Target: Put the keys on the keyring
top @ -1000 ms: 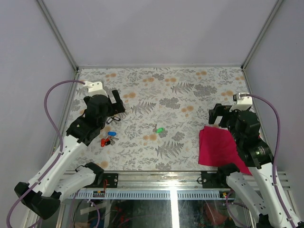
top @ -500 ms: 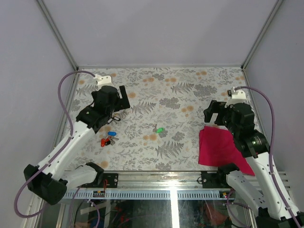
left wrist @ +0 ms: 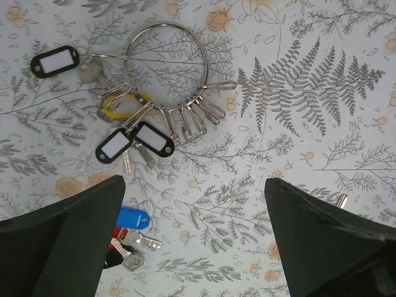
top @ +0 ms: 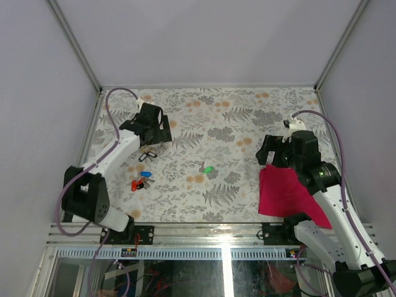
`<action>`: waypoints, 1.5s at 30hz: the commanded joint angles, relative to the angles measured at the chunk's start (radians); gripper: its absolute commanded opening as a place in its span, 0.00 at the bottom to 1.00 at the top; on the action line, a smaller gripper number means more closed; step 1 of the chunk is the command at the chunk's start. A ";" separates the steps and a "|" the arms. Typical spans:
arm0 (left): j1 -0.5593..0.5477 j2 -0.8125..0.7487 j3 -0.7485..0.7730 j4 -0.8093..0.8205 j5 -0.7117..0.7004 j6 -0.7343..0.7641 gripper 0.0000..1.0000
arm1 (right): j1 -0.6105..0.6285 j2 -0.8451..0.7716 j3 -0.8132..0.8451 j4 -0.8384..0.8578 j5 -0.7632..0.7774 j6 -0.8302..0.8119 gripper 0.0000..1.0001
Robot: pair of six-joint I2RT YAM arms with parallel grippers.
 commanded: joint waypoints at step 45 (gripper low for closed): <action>0.010 0.619 0.323 0.053 0.276 0.028 0.85 | -0.006 0.014 -0.063 0.016 -0.189 -0.011 0.95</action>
